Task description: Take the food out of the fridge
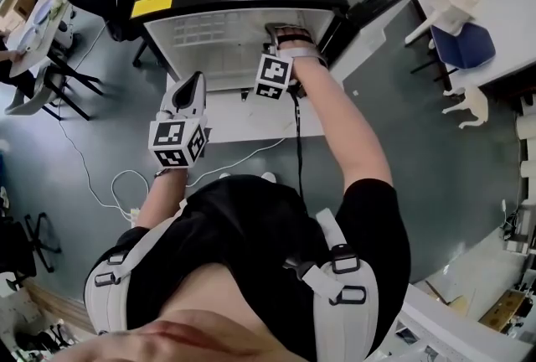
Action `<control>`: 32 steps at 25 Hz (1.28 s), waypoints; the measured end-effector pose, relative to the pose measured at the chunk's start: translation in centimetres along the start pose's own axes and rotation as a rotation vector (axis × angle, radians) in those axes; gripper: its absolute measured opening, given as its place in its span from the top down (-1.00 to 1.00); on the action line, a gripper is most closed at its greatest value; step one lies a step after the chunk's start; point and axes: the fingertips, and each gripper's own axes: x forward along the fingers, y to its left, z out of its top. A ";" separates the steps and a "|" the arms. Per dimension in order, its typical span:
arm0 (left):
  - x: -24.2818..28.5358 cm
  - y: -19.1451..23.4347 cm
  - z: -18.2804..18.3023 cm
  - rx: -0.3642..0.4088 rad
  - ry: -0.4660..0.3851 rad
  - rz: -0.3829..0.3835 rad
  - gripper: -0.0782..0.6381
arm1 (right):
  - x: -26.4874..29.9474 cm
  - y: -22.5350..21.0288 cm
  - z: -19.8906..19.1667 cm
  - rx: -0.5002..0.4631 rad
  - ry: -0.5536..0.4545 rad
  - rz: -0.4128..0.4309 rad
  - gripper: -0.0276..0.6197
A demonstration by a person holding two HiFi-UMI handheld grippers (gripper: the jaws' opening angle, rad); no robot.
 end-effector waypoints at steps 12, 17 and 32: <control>0.4 -1.7 0.4 0.014 -0.005 -0.052 0.78 | -4.0 0.1 1.2 -0.047 -0.063 -0.112 0.63; 0.5 -2.2 0.2 0.014 -0.001 -0.066 0.78 | -5.7 -0.4 1.8 -0.061 -0.100 -0.186 0.83; 1.1 -4.1 -0.4 0.017 0.014 -0.124 0.78 | -11.0 1.4 1.9 -0.084 -0.177 -0.284 0.83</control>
